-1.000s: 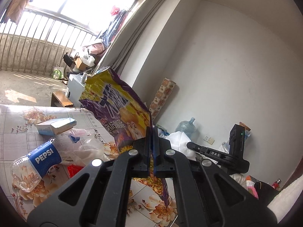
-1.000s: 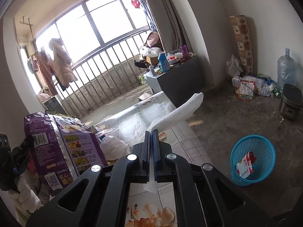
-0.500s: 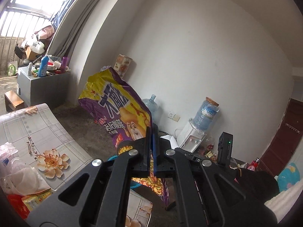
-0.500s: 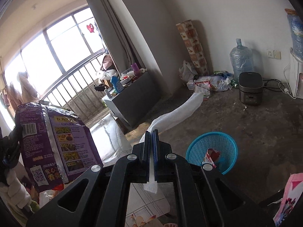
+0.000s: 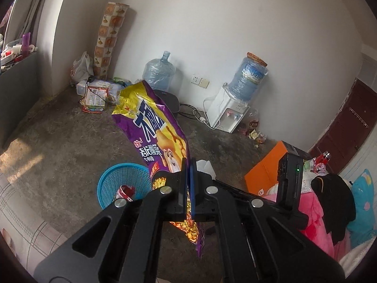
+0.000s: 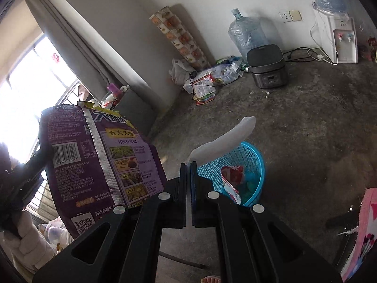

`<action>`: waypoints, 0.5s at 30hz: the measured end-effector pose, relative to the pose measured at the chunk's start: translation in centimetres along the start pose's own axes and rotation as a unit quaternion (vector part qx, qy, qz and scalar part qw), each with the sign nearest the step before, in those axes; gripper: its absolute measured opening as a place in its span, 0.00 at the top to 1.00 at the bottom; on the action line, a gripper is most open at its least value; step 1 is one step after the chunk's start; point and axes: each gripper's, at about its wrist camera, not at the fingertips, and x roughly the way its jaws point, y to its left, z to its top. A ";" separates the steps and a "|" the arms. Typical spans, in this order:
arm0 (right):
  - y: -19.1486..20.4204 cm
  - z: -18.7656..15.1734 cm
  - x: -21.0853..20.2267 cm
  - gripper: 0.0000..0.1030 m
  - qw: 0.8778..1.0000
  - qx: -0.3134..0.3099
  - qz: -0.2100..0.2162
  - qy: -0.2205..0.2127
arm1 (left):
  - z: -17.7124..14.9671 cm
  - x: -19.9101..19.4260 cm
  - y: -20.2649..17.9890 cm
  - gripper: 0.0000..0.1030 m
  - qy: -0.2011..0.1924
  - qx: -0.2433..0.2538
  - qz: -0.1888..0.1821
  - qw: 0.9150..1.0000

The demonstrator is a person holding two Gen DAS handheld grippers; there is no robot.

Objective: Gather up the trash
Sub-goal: 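Carry the tissue and the purple snack bag over the blue wastebasket, then open the left tool over the basket while the right tool lowers and releases the tissue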

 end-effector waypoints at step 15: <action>-7.3 -0.9 5.5 0.97 0.996 0.056 -0.045 0.045 | -3.6 21.3 9.6 0.63 0.180 -0.078 0.099 0.976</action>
